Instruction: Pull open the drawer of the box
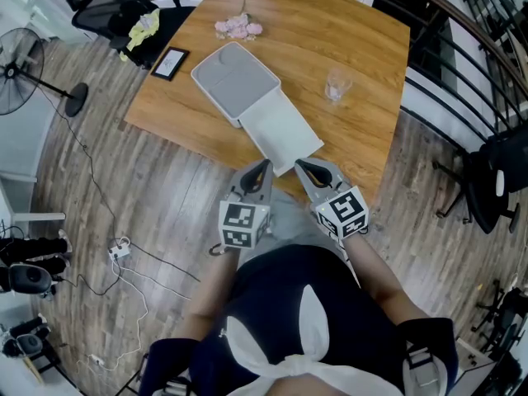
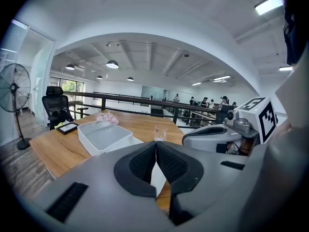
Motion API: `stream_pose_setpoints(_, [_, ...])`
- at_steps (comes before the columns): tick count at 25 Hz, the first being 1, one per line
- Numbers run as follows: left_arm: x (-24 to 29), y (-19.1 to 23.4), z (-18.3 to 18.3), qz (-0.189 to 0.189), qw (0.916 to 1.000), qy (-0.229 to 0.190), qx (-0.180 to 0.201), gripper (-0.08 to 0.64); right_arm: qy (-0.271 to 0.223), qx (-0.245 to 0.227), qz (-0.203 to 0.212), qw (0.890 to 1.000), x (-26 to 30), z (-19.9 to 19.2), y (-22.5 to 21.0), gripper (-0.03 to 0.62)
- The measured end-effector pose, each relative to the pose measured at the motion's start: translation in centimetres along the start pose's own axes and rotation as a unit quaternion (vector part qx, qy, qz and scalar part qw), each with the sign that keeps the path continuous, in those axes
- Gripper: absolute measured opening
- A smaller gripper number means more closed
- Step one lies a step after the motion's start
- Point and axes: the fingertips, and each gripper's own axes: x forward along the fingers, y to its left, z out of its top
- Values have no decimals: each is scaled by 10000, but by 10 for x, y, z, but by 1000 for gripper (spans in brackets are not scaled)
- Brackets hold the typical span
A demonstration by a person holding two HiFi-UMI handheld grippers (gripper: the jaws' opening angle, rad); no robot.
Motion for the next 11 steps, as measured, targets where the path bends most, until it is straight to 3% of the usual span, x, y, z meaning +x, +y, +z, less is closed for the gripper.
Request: stream_pose_setpoints(11, [-5, 4, -5, 53, 10000, -9, -51, 18, 86, 11, -53, 9999, 0, -6, 2, -3])
